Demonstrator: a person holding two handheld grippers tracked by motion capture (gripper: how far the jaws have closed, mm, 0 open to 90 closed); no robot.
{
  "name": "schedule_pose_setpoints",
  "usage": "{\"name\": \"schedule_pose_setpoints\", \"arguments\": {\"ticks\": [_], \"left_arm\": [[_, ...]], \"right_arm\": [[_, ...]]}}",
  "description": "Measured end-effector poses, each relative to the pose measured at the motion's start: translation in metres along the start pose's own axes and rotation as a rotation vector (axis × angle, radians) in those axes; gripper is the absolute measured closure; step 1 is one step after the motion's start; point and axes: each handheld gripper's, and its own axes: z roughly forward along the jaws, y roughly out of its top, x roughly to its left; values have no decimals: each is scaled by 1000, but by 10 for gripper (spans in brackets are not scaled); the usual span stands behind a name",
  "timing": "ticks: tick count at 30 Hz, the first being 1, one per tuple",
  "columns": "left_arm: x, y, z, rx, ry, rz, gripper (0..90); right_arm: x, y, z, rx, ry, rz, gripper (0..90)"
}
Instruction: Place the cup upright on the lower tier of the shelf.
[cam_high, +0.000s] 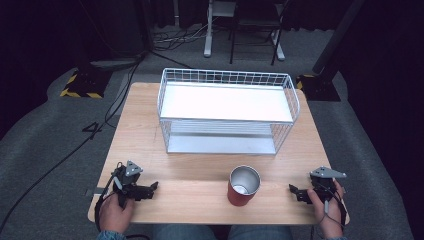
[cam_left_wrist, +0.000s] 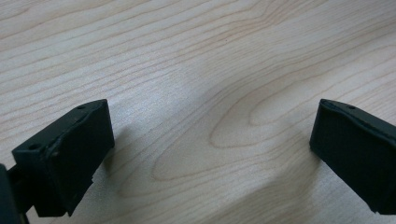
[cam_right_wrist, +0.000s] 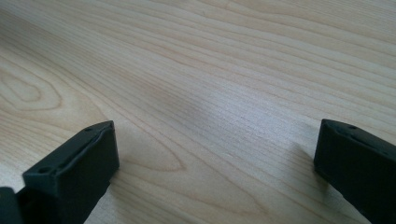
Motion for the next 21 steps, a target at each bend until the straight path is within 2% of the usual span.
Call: {"name": "schedule_pose_setpoints", "arguments": {"ticks": [3, 6, 7, 9, 10, 12, 20, 21], "left_arm": [[0, 0, 0, 0, 0, 0, 0], [0, 0, 0, 0, 0, 0, 0], [0, 0, 0, 0, 0, -1, 0], [0, 0, 0, 1, 0, -1, 0], [0, 0, 0, 5, -2, 1, 0], [1, 1, 0, 5, -4, 6, 0], [1, 3, 2, 3, -6, 5, 0], [1, 3, 2, 3, -7, 6, 0]], "right_arm": [[1, -1, -1, -5, 6, 1, 26], [1, -2, -4, -36, 6, 10, 171], [1, -2, -5, -51, 10, 21, 194], [1, -2, -6, -66, 44, 44, 149], [1, -2, -7, -79, 48, 48, 179], [4, -2, -10, -98, 46, 53, 153], [22, 2, -35, -212, 90, 22, 158], [24, 3, -37, -214, 99, 21, 159]]}}
